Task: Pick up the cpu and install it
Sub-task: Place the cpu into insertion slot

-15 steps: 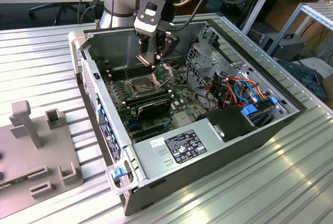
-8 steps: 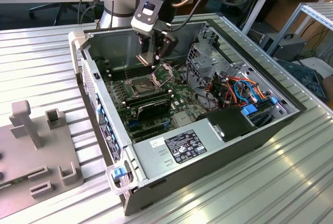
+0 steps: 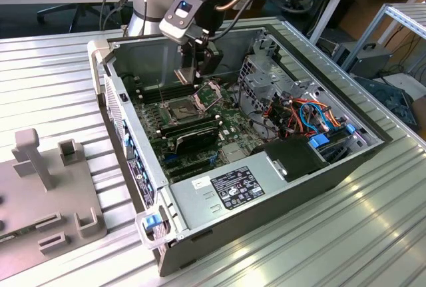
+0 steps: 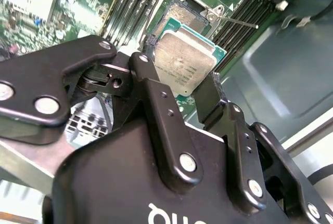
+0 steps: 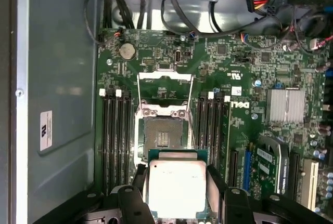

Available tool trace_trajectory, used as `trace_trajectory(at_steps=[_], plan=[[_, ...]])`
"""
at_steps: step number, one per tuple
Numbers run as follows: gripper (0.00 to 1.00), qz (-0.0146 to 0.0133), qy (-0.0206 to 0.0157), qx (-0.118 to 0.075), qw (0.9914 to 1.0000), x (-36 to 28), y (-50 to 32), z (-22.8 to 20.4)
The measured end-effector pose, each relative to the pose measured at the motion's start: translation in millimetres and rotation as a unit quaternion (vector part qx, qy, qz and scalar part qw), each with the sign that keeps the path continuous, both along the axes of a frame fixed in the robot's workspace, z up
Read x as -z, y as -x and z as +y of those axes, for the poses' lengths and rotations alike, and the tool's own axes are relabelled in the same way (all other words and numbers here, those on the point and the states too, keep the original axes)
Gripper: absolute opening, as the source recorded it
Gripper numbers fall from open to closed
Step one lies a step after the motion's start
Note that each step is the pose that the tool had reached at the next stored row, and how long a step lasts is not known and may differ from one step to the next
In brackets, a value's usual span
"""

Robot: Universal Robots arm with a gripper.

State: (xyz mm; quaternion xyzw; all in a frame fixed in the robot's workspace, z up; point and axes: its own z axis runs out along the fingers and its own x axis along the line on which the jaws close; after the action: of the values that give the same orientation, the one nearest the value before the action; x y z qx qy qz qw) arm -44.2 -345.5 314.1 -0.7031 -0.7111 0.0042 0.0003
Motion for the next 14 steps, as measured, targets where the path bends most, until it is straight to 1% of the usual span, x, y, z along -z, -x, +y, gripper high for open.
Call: trace_trajectory(at_steps=[1, 3, 4, 6, 7, 8, 9, 10, 11, 12, 13, 14], plan=[[0.55, 0.0001, 0.0001, 0.006, 0.99998, 0.1, 0.0, 0.0], [0.55, -0.0001, 0.0004, 0.007, 0.99998, 0.2, 0.0, 0.0], [0.55, -0.0008, 0.0003, 0.007, 0.99998, 0.4, 0.2, 0.0], [0.55, -0.0075, 0.0002, 0.007, 0.99995, 1.5, 0.9, 0.0], [0.55, -0.0133, 0.0002, 0.007, 0.99989, 2.1, 1.7, 0.0], [0.55, -0.0227, 0.0001, 0.007, 0.99972, 2.8, 4.0, 0.0], [0.55, -0.0281, 0.0000, 0.007, 0.99958, 3.5, 5.4, 0.1], [0.55, -0.0317, 0.0001, 0.007, 0.99948, 4.0, 6.1, 0.0], [0.55, -0.0342, 0.0002, 0.007, 0.99939, 4.5, 6.6, 0.0], [0.55, -0.0373, 0.0002, 0.007, 0.99928, 5.9, 7.2, 0.0], [0.55, -0.0388, 0.0002, 0.007, 0.99922, 7.2, 7.6, 0.0], [0.55, -0.0394, 0.0002, 0.007, 0.99920, 8.6, 7.9, 0.0]])
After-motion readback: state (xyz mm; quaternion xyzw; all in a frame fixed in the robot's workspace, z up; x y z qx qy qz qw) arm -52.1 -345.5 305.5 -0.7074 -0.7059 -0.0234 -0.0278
